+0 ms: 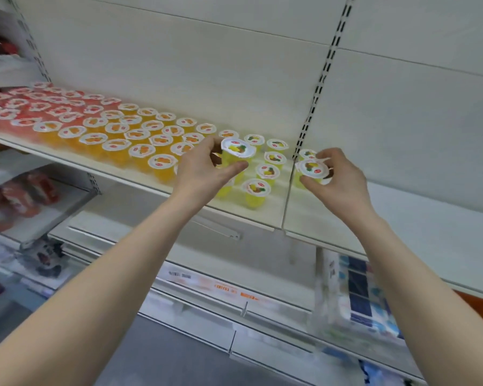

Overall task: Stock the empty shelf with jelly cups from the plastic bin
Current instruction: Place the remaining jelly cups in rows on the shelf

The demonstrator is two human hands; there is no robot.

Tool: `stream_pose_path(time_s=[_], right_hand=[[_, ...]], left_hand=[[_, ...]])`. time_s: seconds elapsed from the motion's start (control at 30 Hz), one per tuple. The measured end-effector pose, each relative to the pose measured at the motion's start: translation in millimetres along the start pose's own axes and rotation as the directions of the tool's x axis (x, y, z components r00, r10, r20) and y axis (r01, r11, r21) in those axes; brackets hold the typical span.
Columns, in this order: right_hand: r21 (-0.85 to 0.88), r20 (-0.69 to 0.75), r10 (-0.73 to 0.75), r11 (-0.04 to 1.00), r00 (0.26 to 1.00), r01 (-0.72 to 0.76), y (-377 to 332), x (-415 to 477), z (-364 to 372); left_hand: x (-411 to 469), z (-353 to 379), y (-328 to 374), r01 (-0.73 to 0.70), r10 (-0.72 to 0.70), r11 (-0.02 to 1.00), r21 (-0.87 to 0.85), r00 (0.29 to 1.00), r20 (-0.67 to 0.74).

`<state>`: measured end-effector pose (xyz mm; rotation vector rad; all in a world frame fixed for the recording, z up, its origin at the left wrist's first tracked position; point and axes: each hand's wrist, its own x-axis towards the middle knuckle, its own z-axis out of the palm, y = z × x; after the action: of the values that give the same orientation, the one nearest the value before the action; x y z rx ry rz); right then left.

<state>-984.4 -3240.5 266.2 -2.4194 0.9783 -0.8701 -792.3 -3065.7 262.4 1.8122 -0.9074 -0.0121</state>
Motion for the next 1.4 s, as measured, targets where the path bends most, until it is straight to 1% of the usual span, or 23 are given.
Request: stream_pose_path(time_s=[0.1,0.23,0.33,0.57,0.67,0.77,0.83,0.93,1.0,1.13,1.23,1.4], right_hand=[[-0.026,0.073,0.050,0.999,0.996,-0.048,14.8,-10.0,11.2],[-0.048,0.129,0.070,0.997,0.989,-0.064,27.9,-16.9,25.4],[-0.055,0.124,0.071,0.996,0.990,-0.064,34.0,-15.5,30.2],[0.002,0.094,0.066,0.998,0.993,-0.067,40.5,-7.2,34.8],[-0.019,0.125,0.060,0.998,0.990,-0.058,41.5,-6.3,32.4],[-0.109,0.189,0.033,0.994,0.981,-0.012,46.2,-3.9,24.7],[-0.134,0.199,0.009,0.991,0.980,0.018,48.6,-1.0,16.0],[-0.133,0.138,-0.026,0.990,0.990,0.044,52.1,3.9,0.3],[-0.132,0.089,-0.039,0.990,0.995,0.051,56.1,7.3,-8.9],[-0.148,0.054,-0.052,0.987,0.997,0.059,63.8,12.5,-21.5],[-0.162,0.035,-0.070,0.984,0.997,0.075,65.1,13.3,-26.4],[-0.167,0.015,-0.097,0.981,0.995,0.098,64.2,16.9,-27.7]], left_hand=[[-2.8,7.4,4.8,0.007,-0.007,1.000,-0.026,1.000,0.004],[-6.3,10.9,8.2,0.015,-0.014,0.999,-0.037,1.000,0.019],[-9.1,11.9,10.9,0.000,0.001,0.999,-0.040,1.000,0.028],[-13.1,21.8,13.6,-0.027,0.028,0.999,-0.034,0.999,0.039],[-16.6,26.3,18.9,-0.078,0.079,0.997,-0.026,0.996,0.045],[-20.6,33.4,26.1,-0.170,0.166,0.985,0.042,0.983,0.078],[-24.0,40.4,30.7,-0.252,0.240,0.961,0.117,0.965,0.110],[-30.5,55.9,35.5,-0.392,0.368,0.866,0.312,0.920,0.135],[-35.4,69.4,36.0,-0.437,0.416,0.802,0.408,0.898,0.143],[-46.3,95.7,31.1,-0.452,0.421,0.733,0.508,0.888,0.184],[-53.0,110.3,21.7,-0.427,0.391,0.731,0.532,0.901,0.187],[-55.4,124.3,13.9,-0.398,0.385,0.732,0.553,0.911,0.147]])
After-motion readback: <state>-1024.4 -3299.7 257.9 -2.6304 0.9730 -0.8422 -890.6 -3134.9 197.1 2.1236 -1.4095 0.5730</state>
